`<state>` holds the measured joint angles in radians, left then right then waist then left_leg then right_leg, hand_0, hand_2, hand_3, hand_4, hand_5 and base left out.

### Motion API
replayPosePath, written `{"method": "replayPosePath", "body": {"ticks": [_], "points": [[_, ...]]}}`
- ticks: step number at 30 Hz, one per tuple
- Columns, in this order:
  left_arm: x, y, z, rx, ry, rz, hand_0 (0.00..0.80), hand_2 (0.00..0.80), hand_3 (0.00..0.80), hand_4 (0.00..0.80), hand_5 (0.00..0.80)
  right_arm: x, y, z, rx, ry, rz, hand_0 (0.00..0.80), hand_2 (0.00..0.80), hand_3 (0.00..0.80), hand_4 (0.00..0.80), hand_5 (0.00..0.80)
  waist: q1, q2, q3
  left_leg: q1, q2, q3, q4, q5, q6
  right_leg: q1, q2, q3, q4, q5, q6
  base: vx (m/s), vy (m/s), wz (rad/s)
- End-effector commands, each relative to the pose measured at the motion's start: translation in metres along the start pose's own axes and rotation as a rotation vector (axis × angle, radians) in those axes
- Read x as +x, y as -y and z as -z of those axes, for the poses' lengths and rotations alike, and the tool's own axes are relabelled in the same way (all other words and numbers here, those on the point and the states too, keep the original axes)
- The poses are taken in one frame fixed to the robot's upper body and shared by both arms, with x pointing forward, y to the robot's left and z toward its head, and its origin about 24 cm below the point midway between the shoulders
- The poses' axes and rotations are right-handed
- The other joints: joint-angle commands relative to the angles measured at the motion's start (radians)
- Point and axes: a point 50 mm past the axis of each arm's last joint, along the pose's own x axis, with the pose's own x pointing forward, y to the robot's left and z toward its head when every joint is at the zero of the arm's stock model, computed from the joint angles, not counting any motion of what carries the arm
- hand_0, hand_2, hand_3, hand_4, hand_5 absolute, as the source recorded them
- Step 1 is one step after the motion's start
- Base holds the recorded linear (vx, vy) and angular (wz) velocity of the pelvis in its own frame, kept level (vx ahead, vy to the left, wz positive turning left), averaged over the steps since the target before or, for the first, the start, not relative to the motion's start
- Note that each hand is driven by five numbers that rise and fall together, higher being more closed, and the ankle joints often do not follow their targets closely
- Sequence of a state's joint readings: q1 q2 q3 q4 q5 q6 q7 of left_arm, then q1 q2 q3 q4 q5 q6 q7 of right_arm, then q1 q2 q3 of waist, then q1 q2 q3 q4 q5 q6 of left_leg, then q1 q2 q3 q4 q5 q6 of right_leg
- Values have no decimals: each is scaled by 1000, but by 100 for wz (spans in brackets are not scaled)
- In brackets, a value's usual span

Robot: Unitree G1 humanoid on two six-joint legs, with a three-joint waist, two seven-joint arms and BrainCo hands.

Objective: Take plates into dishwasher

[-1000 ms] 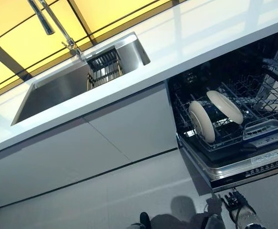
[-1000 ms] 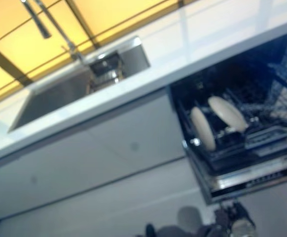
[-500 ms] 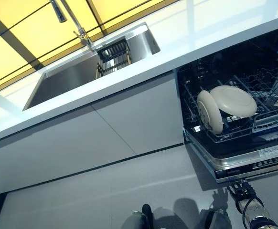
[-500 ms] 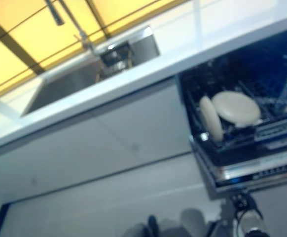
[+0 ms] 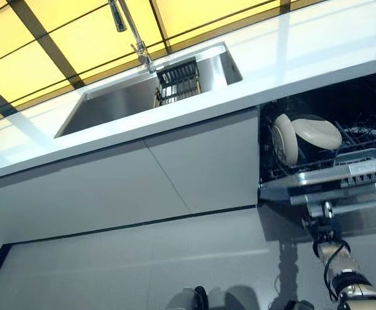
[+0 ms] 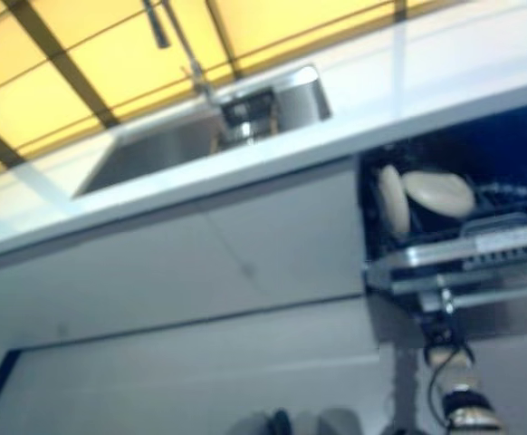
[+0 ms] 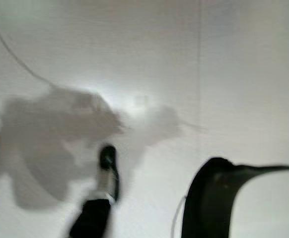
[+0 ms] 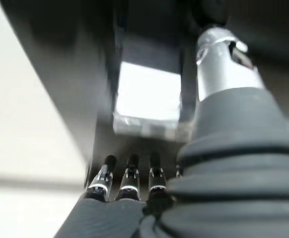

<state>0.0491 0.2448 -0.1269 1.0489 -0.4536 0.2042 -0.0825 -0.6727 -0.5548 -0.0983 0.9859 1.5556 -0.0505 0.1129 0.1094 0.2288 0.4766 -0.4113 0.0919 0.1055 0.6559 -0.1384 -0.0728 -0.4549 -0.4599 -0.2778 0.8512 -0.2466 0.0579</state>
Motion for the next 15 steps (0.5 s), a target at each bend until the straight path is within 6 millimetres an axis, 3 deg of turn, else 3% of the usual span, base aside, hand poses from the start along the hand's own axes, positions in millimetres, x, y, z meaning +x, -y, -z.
{"method": "replayPosePath", "body": {"ticks": [1,8,15], "points": [[-7,-30,-14,96,31,-67,0,0,0,0,0,16,-148,-20,39,83,-507,0,0,0,0,0,55,-38,-20,66,-21,70,64,-109,95,104,20,-15,-8,-28,-29,52,-43,9],[-8,-33,-16,102,35,-76,0,0,0,0,0,19,-142,-22,-9,78,-450,0,0,0,0,0,63,-60,-19,81,-8,63,55,-115,95,136,27,-31,-26,-20,-26,11,-30,7],[-9,-37,-17,92,43,-89,0,0,0,0,0,21,-113,-13,-116,17,-330,0,0,0,0,0,65,-81,-27,124,-1,57,-16,-87,85,187,46,-44,-99,8,-18,6,-11,5]]}}
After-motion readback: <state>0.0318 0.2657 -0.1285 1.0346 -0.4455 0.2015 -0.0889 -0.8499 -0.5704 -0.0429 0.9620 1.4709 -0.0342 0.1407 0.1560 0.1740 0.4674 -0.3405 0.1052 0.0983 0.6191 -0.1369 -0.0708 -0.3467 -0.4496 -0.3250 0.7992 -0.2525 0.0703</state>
